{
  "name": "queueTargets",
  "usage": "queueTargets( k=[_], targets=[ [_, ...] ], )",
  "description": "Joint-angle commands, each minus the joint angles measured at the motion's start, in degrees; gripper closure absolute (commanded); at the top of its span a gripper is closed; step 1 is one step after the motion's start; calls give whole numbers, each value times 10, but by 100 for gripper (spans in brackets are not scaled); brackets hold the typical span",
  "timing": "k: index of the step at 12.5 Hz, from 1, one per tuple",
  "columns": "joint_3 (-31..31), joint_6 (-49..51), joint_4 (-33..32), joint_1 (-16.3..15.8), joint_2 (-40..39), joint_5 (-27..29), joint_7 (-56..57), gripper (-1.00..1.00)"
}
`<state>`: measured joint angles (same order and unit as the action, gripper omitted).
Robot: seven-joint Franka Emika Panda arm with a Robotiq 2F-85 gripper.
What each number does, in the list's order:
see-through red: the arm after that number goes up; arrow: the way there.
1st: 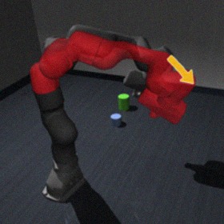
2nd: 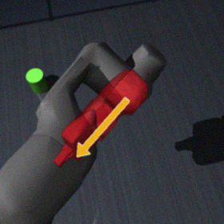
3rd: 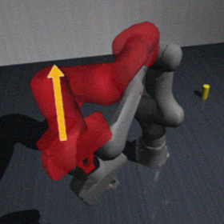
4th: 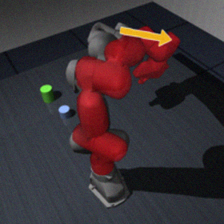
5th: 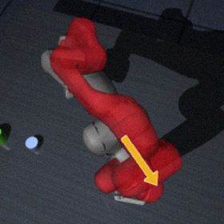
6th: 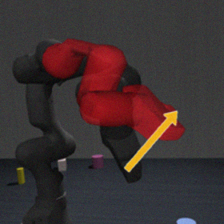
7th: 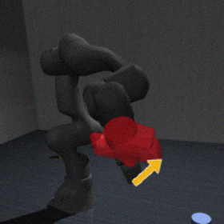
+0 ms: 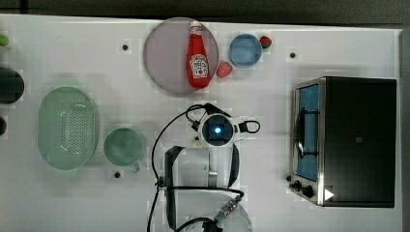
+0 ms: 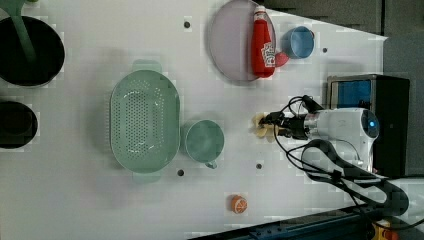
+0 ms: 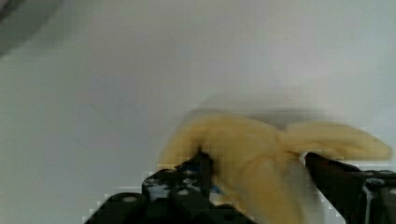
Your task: Pick Banana and place it in mug.
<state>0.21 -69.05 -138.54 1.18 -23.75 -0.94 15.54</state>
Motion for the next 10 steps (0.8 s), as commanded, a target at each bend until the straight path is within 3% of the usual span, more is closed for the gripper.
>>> queueTargets(
  k=[1,2,7,10],
  targets=[
    [7,-6,3,3,7,8,10,4],
    [7,-6,2,3,8,8,10,25],
    [11,10,-1,3,77,8,10,26],
    [11,130,5,4,180,8,10,26]
  ],
)
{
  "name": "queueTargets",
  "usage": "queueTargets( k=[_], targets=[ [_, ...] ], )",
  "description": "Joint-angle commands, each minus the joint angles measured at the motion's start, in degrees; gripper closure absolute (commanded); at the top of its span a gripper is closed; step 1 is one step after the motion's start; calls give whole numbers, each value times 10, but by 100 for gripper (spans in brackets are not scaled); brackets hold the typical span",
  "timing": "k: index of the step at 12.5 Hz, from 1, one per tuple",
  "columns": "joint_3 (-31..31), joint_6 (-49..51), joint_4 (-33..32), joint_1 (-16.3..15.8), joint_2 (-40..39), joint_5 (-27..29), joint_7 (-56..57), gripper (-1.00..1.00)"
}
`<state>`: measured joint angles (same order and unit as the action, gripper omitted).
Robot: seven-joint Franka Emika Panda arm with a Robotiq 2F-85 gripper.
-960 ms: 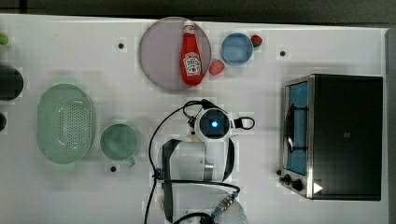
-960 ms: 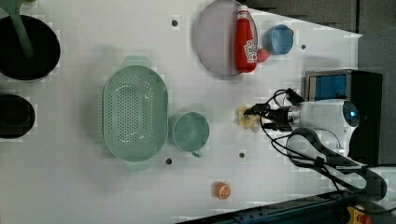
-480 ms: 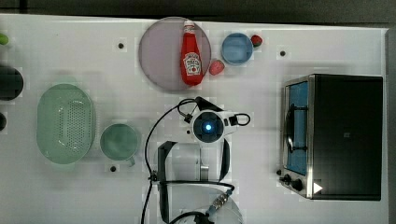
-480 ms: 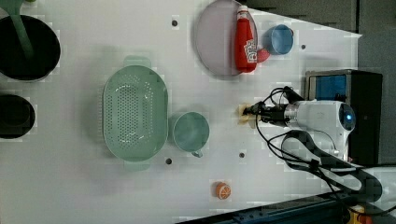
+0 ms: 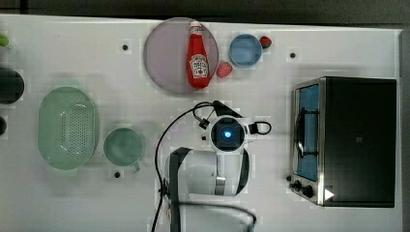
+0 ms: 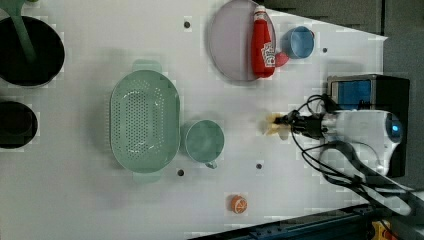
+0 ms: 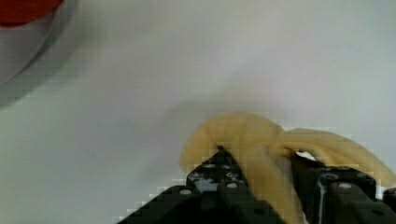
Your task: Pick Banana and place it in mug.
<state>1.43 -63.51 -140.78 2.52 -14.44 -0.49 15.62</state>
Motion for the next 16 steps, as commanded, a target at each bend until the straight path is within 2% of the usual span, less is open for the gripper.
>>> queueTargets(
  k=[1,5,8,13,16],
  targets=[
    [0,119,35,-9,123,4,9,26],
    [-2,322,88,-8,231,4,5,26],
    [-9,425,137,-11,274,4,0,26],
    [-82,473,152,-26,300,15,-100,26],
    [-151,472,151,-37,288,25,-223,26]
  ],
)
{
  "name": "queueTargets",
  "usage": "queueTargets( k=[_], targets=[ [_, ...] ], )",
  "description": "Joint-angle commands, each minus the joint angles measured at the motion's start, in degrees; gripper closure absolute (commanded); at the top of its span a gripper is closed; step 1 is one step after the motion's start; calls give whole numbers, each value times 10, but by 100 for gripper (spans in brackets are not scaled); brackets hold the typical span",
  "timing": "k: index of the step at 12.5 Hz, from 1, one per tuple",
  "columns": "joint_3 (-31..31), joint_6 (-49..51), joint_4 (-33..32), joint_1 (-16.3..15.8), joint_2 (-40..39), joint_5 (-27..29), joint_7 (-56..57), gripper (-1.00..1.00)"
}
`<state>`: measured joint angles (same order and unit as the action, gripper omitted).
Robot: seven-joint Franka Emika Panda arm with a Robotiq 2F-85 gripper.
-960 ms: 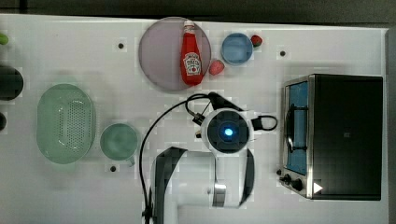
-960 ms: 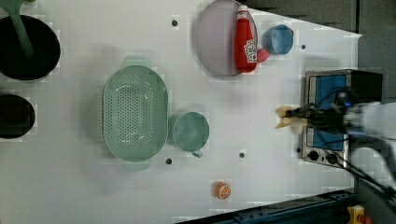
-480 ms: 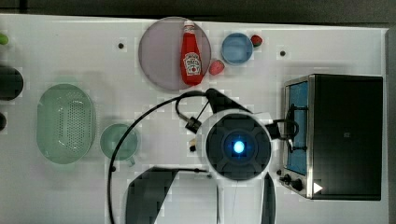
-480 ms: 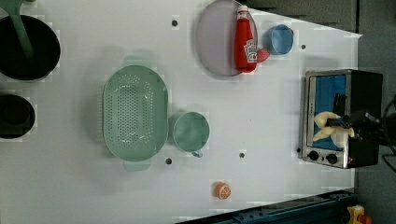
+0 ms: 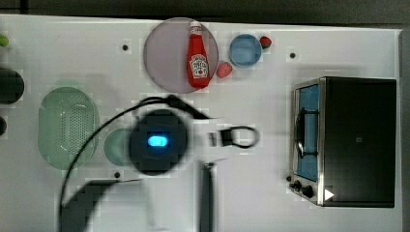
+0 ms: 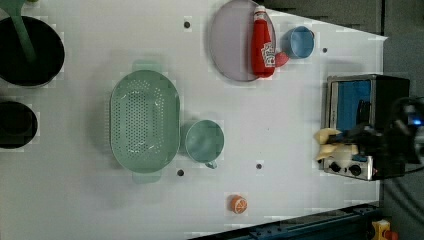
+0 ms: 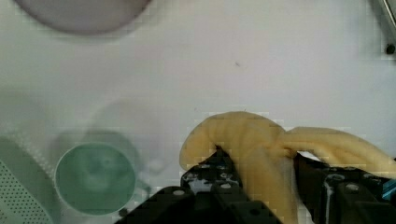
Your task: Pick Banana and place it in mug.
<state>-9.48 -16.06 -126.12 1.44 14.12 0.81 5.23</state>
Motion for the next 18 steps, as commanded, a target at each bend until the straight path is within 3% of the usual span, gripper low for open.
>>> queueTargets(
  k=[1,4,11,18],
  targets=[
    [-65,-8,5,-28,-5,26,-150,26],
    [-122,-45,5,-30,-46,66,-201,26],
    [-195,-207,-3,-31,-188,64,-346,26],
    [-183,-362,-54,-31,-273,-13,-362,26]
  ],
)
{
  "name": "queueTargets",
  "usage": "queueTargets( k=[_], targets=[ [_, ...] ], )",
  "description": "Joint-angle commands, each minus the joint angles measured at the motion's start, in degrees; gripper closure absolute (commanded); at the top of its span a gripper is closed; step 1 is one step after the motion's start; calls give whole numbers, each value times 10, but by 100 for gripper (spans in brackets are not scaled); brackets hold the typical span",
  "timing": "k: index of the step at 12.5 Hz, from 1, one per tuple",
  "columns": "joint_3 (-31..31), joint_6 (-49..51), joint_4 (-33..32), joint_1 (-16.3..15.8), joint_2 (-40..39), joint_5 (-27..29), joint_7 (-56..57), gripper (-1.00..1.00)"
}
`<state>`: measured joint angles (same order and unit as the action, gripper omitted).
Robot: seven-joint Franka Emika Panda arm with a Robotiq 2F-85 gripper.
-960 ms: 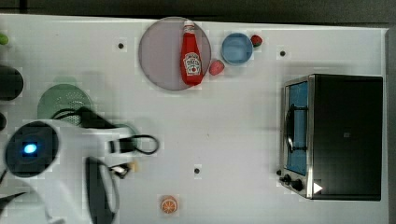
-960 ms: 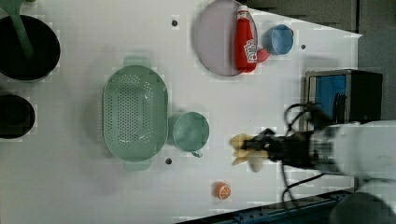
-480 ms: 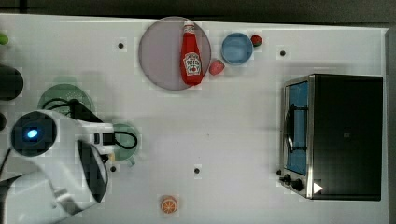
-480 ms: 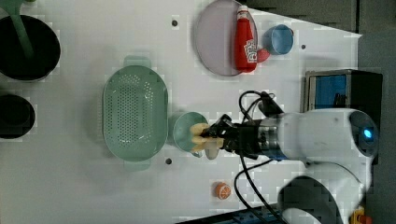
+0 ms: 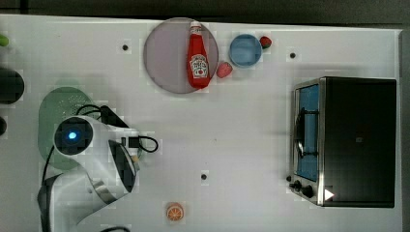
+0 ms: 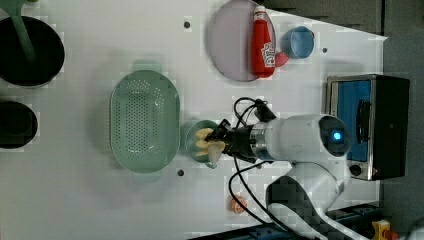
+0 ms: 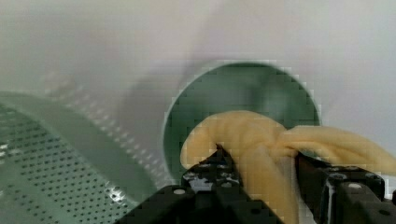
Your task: Pick Banana and place it in mug.
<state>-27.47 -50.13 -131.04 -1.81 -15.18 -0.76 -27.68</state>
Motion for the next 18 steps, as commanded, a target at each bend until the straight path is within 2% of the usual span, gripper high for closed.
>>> queueTargets(
  k=[1,6,7,11,15,18],
  targets=[
    [-3,-29,-11,2,13,3,-33,18],
    [-2,-66,-20,2,0,3,-33,-91],
    [-2,-66,-20,2,5,3,-33,-100],
    [11,-38,-12,10,77,4,-33,-100],
    [42,146,51,14,189,4,-31,-100],
    [97,286,122,17,246,5,-13,-100]
  ],
)
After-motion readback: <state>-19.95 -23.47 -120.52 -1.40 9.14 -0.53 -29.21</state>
